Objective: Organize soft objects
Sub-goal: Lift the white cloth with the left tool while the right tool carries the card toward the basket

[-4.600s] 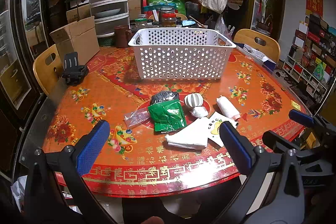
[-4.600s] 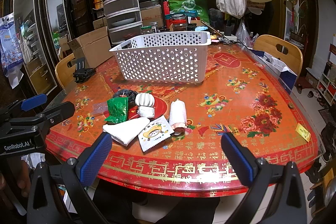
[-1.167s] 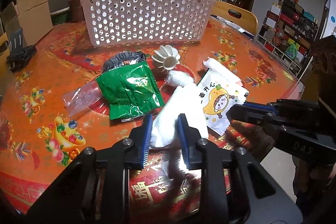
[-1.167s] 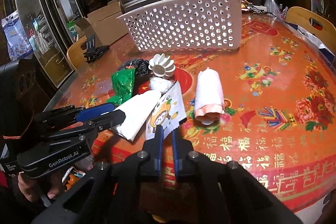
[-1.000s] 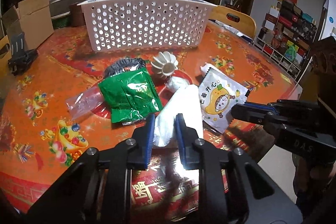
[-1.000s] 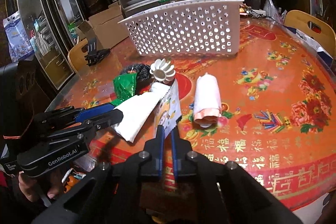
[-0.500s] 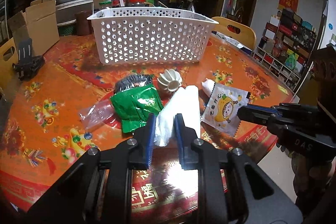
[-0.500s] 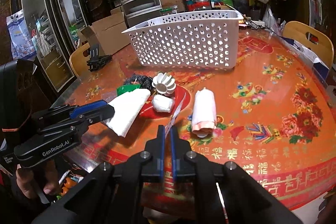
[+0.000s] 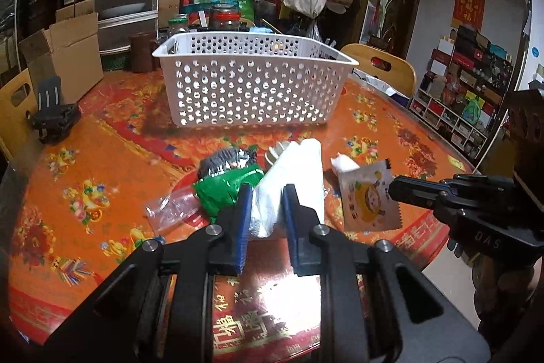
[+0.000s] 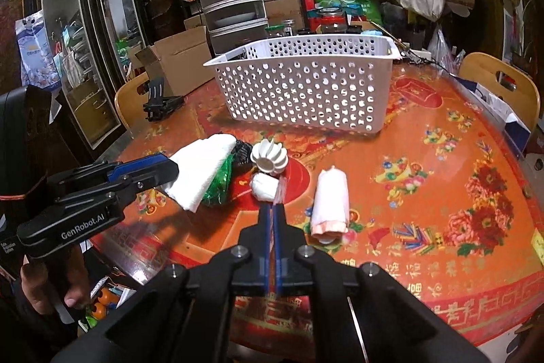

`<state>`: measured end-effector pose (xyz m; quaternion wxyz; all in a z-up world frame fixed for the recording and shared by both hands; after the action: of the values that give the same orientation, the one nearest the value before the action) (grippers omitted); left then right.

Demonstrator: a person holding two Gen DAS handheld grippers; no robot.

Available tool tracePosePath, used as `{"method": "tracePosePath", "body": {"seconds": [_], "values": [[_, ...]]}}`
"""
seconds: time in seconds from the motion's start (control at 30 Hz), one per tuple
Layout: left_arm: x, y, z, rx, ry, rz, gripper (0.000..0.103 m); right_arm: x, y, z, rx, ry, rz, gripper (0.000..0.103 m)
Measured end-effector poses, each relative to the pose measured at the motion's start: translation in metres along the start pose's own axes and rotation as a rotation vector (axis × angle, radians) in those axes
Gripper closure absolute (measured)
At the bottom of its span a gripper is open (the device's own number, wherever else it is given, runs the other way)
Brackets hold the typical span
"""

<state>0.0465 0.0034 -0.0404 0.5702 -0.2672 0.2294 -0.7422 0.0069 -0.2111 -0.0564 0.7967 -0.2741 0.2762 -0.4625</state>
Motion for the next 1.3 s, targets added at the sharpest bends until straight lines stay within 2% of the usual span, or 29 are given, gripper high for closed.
{"method": "tracePosePath", "body": {"seconds": [0.4,0.47,0.53,0.6,0.67,0.7,0.77,0.83,0.87,1.03,1.1,1.17,1.23,1.3], "values": [[-0.006,-0.006,0.016,0.023,-0.01,0.009,0.086,0.001,0.002,0.007,-0.006,-0.013,0.021,0.103],[-0.007,-0.004,0.015,0.019,-0.012,0.011,0.086,0.003,0.005,0.004,-0.031,0.007,0.05,0.103],[-0.009,-0.003,0.014,0.016,-0.017,0.011,0.086,0.004,0.01,-0.002,-0.064,0.013,0.043,0.102],[-0.01,-0.002,0.012,0.014,-0.022,0.012,0.086,0.007,0.017,-0.012,-0.101,0.037,0.028,0.092],[-0.011,-0.001,0.012,0.012,-0.028,0.01,0.086,0.013,0.024,-0.021,-0.134,0.07,-0.004,0.069],[-0.012,-0.001,0.012,0.012,-0.029,0.008,0.086,0.015,0.025,-0.025,-0.135,0.084,-0.021,0.065],[-0.012,-0.001,0.011,0.012,-0.029,0.007,0.086,0.017,0.024,-0.029,-0.122,0.101,-0.037,0.049],[-0.013,0.0,0.01,0.012,-0.03,0.007,0.086,0.017,0.023,-0.031,-0.107,0.109,-0.055,0.038],[-0.013,0.0,0.009,0.012,-0.031,0.007,0.086,0.017,0.024,-0.031,-0.105,0.107,-0.059,0.036],[-0.015,-0.001,0.007,0.013,-0.044,0.006,0.086,0.012,0.04,-0.033,-0.136,0.103,-0.034,0.036],[-0.017,-0.002,0.006,0.013,-0.049,0.008,0.086,0.007,0.042,-0.034,-0.13,0.075,-0.061,0.049],[-0.019,-0.003,0.006,0.013,-0.055,0.008,0.086,0.007,0.044,-0.033,-0.131,0.07,-0.061,0.088],[-0.021,-0.003,0.006,0.013,-0.058,0.009,0.086,0.011,0.045,-0.034,-0.134,0.086,-0.028,0.099],[-0.022,-0.003,0.006,0.012,-0.058,0.01,0.086,0.011,0.044,-0.035,-0.13,0.081,-0.022,0.102]]}}
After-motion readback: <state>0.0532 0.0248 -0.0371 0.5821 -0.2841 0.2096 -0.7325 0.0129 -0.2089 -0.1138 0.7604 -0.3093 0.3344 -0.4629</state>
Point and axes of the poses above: each gripper's, at about its wrist camera, not at the fingertips, and y roughly the way its jaws point, x to its right, z to its top, the point moved 1 cm from there along y, roughly the way its jaws point, and after that the axes turned 5 degrees about -x, right-handed, at the moved point
